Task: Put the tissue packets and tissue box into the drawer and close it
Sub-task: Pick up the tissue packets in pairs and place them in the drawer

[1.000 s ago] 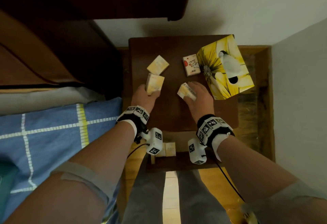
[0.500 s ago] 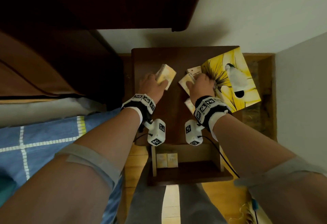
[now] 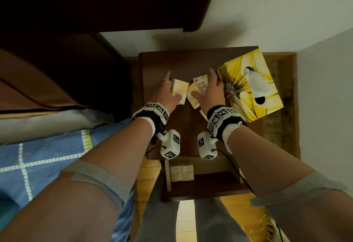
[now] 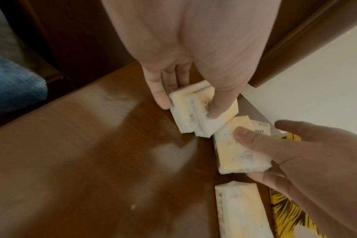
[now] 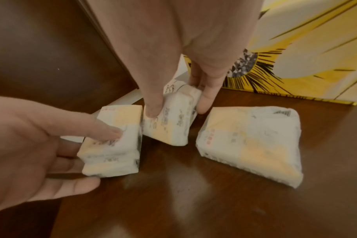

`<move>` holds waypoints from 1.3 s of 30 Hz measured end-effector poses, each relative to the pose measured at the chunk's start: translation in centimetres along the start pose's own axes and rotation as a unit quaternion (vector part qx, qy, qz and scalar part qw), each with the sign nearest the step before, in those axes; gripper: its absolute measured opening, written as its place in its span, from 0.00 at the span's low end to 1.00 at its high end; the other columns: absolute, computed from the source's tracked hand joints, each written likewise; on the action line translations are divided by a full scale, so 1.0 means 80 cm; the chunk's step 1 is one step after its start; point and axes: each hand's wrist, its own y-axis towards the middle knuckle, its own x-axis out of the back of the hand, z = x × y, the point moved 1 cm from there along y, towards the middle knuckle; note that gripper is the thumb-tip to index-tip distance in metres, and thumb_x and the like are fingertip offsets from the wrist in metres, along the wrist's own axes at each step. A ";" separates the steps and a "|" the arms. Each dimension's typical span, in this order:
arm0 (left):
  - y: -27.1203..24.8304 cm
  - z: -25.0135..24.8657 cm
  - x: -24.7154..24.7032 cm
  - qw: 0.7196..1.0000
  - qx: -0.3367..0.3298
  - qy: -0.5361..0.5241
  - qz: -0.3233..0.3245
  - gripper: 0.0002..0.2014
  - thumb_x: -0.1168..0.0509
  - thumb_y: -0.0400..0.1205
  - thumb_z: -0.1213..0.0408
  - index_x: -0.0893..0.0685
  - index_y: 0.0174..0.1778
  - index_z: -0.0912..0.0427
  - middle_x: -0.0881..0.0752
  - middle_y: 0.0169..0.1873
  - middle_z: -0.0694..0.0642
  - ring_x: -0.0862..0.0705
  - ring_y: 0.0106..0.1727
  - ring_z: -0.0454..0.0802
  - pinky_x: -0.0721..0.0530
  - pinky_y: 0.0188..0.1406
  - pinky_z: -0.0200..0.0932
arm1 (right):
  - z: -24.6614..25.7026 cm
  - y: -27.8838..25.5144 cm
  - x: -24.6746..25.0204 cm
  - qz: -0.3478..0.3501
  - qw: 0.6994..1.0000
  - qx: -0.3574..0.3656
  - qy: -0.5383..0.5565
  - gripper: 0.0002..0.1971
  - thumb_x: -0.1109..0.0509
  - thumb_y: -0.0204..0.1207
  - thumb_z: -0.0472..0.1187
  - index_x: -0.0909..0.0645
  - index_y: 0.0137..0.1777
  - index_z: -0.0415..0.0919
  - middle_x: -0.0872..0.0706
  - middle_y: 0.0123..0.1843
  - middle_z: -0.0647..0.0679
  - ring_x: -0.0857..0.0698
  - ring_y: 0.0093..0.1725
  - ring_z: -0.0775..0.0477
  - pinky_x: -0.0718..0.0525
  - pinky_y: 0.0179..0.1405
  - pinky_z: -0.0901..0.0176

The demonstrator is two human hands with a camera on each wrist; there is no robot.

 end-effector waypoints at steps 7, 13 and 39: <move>-0.028 0.050 0.016 0.995 0.042 0.034 -0.079 0.33 0.39 0.86 0.60 0.44 0.84 0.36 0.33 0.79 0.59 0.21 0.69 0.61 0.22 0.57 0.50 | 0.010 -0.026 -0.024 0.000 1.000 0.026 -0.005 0.33 0.36 0.83 0.49 0.47 0.84 0.50 0.28 0.80 0.43 0.20 0.71 0.34 0.20 0.60 0.42; -0.030 0.065 0.027 0.994 0.057 -0.055 -0.070 0.40 0.29 0.80 0.61 0.42 0.85 0.48 0.22 0.74 0.59 0.19 0.71 0.59 0.23 0.64 0.47 | 0.011 -0.025 -0.034 0.009 0.998 -0.002 -0.056 0.29 0.46 0.86 0.51 0.46 0.86 0.50 0.34 0.81 0.37 0.33 0.78 0.32 0.28 0.71 0.38; -0.037 0.051 0.017 0.979 -0.043 0.199 -0.005 0.37 0.24 0.73 0.66 0.33 0.76 0.49 0.26 0.66 0.60 0.16 0.61 0.67 0.18 0.54 0.58 | 0.017 -0.025 -0.041 0.150 0.971 0.126 -0.134 0.46 0.21 0.62 0.28 0.37 0.79 0.49 0.38 0.77 0.41 0.17 0.63 0.32 0.13 0.59 0.42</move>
